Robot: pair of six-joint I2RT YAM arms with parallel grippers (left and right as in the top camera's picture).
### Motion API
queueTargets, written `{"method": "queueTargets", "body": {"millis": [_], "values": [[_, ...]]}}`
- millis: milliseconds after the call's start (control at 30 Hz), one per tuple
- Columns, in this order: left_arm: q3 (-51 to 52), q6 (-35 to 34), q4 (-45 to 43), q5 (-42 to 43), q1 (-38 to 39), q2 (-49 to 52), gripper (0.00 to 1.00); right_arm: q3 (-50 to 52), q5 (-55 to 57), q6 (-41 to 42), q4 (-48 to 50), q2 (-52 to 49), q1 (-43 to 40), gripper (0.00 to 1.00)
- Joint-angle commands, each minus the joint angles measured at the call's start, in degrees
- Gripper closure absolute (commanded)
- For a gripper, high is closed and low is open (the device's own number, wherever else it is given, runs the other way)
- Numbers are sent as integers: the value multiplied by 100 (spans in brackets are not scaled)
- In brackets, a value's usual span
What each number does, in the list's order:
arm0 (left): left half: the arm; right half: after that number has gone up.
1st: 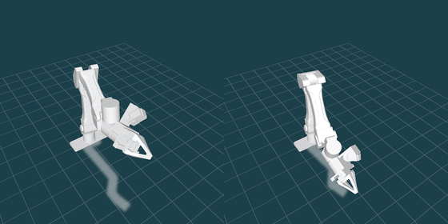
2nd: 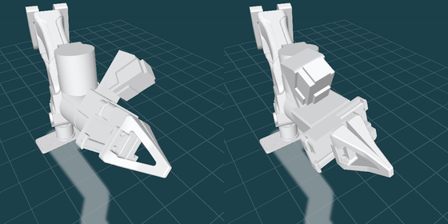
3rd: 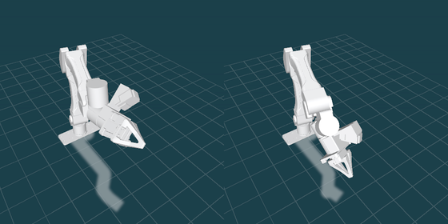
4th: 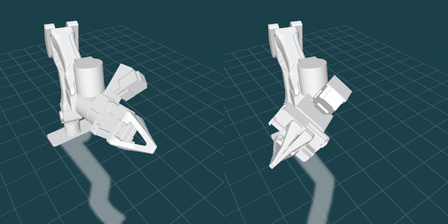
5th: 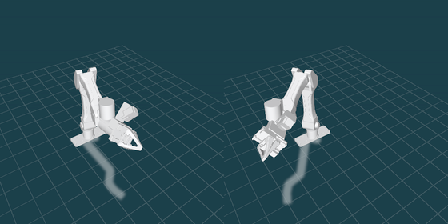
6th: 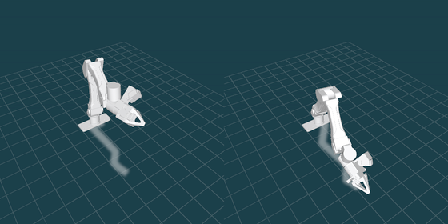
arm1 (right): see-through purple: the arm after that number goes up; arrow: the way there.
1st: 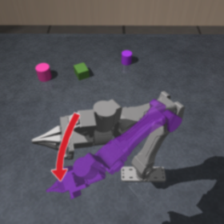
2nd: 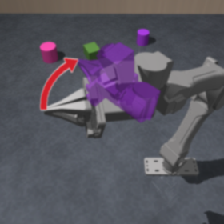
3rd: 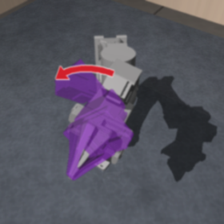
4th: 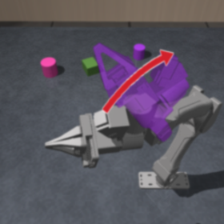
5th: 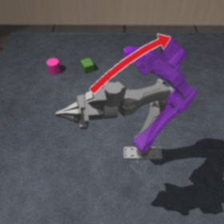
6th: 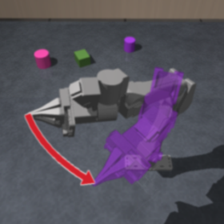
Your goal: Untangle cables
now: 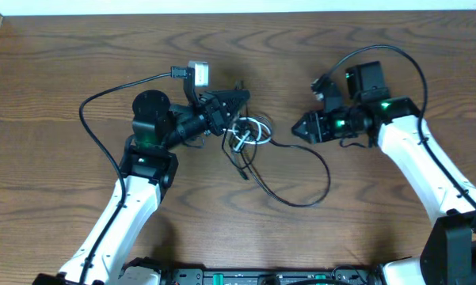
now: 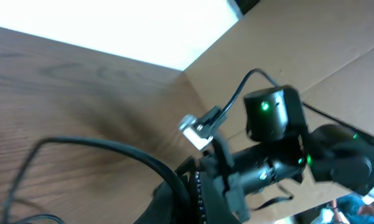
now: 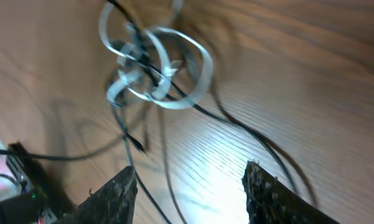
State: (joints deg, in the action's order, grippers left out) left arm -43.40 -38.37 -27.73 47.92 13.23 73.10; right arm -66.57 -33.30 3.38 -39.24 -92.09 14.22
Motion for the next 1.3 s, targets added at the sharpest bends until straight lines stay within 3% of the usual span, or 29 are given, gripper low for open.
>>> {"method": "queueTargets", "body": {"millis": [0, 100, 233, 300, 700, 1267], "values": [[-2, -273, -118, 55, 9, -236, 92, -7, -85, -114, 162, 13, 343, 49], [-2, -293, -116, 55, 9, -363, 92, -7, 240, 195, 304, -61, 527, 50], [-2, -291, -114, 57, 9, -555, 92, -7, 299, 376, 450, -238, 782, 66], [-2, -289, -114, 55, 9, -629, 92, -7, 313, 490, 544, -363, 955, 67], [-2, -293, -109, 164, 9, -732, 92, -7, 966, 1263, 1056, -820, 1615, 68], [-2, -332, -109, 267, 138, -732, 92, -7, 2098, 1954, 1123, -844, 1663, 67]]}}
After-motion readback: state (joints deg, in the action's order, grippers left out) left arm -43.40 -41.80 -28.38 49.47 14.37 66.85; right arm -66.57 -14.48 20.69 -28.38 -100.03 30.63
